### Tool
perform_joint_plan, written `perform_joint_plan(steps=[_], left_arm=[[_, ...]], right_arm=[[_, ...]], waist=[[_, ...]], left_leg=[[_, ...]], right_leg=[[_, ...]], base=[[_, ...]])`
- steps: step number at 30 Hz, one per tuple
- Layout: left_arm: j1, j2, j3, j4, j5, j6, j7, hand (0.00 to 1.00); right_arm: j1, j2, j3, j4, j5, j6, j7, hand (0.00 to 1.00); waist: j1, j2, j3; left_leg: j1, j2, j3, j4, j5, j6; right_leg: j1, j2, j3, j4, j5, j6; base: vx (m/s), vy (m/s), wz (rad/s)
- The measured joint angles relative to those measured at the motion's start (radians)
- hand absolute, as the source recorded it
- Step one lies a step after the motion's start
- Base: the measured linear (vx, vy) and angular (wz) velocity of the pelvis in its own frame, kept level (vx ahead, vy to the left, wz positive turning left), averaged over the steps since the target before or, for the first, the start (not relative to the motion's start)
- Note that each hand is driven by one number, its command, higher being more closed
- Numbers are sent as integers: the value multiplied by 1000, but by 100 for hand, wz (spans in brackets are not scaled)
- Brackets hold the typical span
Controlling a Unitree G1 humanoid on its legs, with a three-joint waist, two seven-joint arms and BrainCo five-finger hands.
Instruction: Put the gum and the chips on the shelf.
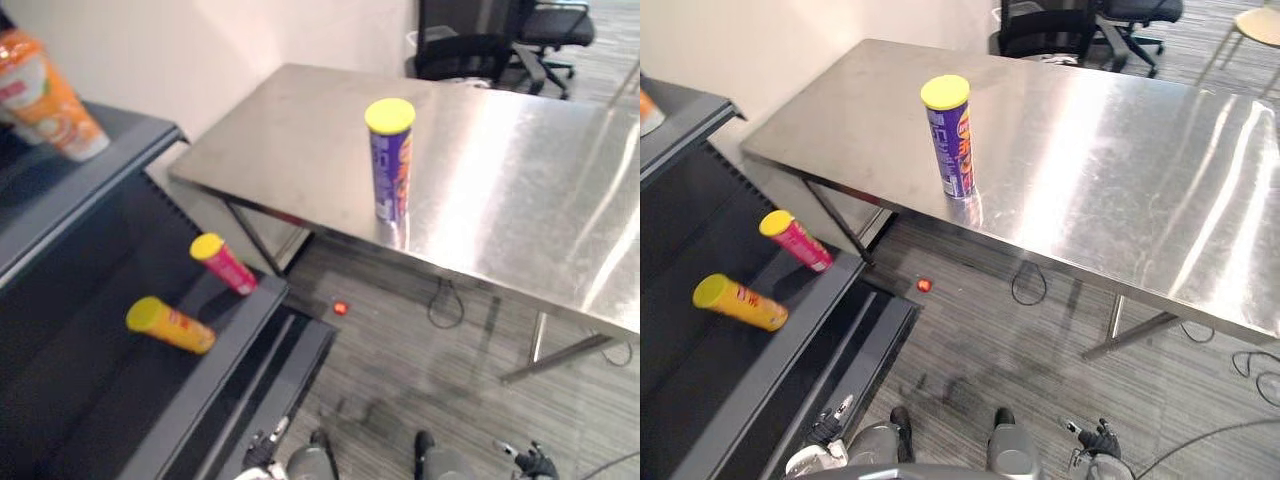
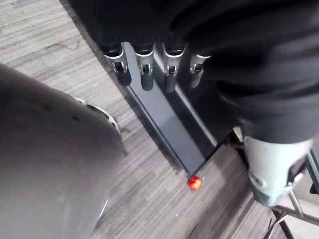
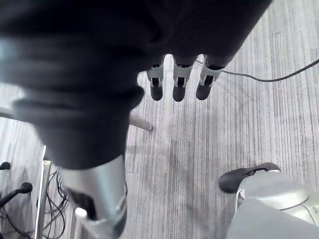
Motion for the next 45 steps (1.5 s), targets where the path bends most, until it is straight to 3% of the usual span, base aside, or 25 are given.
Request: perform_joint_plan(steps=[1,6,9,12,16,19,23,26,29,32,36,41,45], left_arm=[[-1,-1,3,5,0,0,-1,0],[-1,38,-1,21,19,0,-9,0],[-1,46,1,32,57,-1,-11,0],[9,51,3,43,76,0,-12,0],[7,56,2,56,95,-1,-16,0],[9,60,3,60,95,-1,-16,0],[23,59,2,69,96,1,-19,0],[46,58,6,68,96,0,-16,0],[56,57,21,68,96,0,-13,0],[61,57,32,64,98,1,-13,0],[63,41,59,21,128,2,-14,0],[63,39,57,17,137,5,-19,0],[62,43,48,15,157,8,-24,0]], right_arm=[[5,1,-9,5,0,0,1,0],[32,76,-58,61,3,-1,9,0],[30,79,-112,101,23,0,18,0],[29,80,-141,125,42,0,23,0],[28,80,-213,165,135,-1,20,0],[24,77,-353,185,269,-4,14,0],[6,34,-520,161,356,-15,-17,0],[2,-16,-579,7,382,-37,-88,0],[-2,-37,-581,-256,377,-65,-152,0],[-21,-39,-509,-559,298,-98,-213,0],[-80,-33,-475,-756,179,-119,-241,0],[-89,10,-366,-970,70,-129,-226,0],[-69,13,-212,-1109,29,-147,-130,0]], waist=[[14,11,-4],[9,-71,-48],[11,-64,-51],[10,-55,-59],[7,-64,-73],[10,-74,-97],[7,-74,-122],[4,-63,-134],[-1,-68,-138],[-1,-81,-152],[1,-83,-157],[-4,-85,-160],[-2,-91,-162]], left_leg=[[23,-6,-14,-11,74,-1],[71,-97,65,-25,28,45],[116,-125,109,-49,13,67],[163,-128,147,-83,12,67],[183,-123,152,-93,11,67],[193,-126,157,-117,14,66],[206,-135,172,-179,46,61],[228,-141,180,-223,62,58],[230,-141,183,-237,67,57],[231,-128,205,-238,68,57],[231,-113,206,-238,67,56],[225,-109,202,-239,66,55],[207,-111,194,-239,68,56]], right_leg=[[1,8,41,25,-12,29],[55,-84,81,-79,19,87],[84,-110,109,-121,45,99],[87,-103,118,-121,68,90],[88,-96,116,-126,73,93],[100,-102,92,-171,78,101],[82,-104,96,-193,79,103],[83,-103,96,-204,84,96],[81,-101,96,-211,88,94],[79,-87,107,-225,115,103],[80,-72,104,-224,124,102],[76,-70,94,-225,128,104],[64,-77,88,-229,131,108]], base=[[270,331,-88],[211,250,-30],[158,191,-35],[77,57,-49],[-2,-23,-22],[-67,-36,-13],[-75,-27,-10],[-35,-13,-11],[7,-11,-2],[38,-36,-17],[44,-59,-5],[-4,-45,2],[-51,-37,4]])
